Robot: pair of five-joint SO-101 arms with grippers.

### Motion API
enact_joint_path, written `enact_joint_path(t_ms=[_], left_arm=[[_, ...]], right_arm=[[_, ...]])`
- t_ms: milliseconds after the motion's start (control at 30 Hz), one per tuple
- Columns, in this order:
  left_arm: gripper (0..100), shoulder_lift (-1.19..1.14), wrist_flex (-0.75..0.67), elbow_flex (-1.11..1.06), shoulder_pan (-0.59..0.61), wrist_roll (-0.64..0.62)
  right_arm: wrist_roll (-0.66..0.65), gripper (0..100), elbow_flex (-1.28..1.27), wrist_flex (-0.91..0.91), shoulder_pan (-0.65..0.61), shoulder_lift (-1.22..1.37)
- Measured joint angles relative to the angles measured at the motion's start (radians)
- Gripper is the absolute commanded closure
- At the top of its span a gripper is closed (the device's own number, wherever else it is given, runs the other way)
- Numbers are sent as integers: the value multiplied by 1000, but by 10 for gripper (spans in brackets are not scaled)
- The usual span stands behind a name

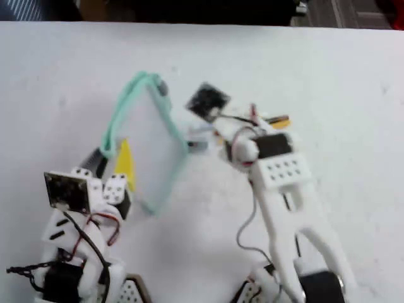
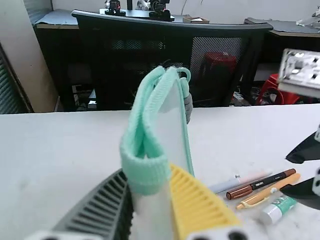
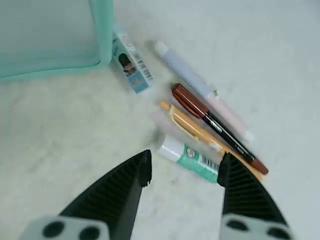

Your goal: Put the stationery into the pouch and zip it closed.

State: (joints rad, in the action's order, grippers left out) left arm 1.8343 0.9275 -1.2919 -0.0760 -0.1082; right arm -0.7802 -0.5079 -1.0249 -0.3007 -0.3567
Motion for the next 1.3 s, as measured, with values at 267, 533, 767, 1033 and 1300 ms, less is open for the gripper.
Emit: enact_joint_path(t_ms=[267,533,767,1033,1300], left_arm=[[976,0,110,72,132,-71],[976,0,115,74,141,-74],[976,0,115,74,141,-75],[976,0,107,74,141,-75],[976,0,89,61,141,-75]], right_arm=[[-80,793,71,86,-127,288],[-81,793,247,126,-180,529],[-87,794,434,126,-186,750],[-87,965,568,115,-186,887],[-87,981,574,80,-180,891]])
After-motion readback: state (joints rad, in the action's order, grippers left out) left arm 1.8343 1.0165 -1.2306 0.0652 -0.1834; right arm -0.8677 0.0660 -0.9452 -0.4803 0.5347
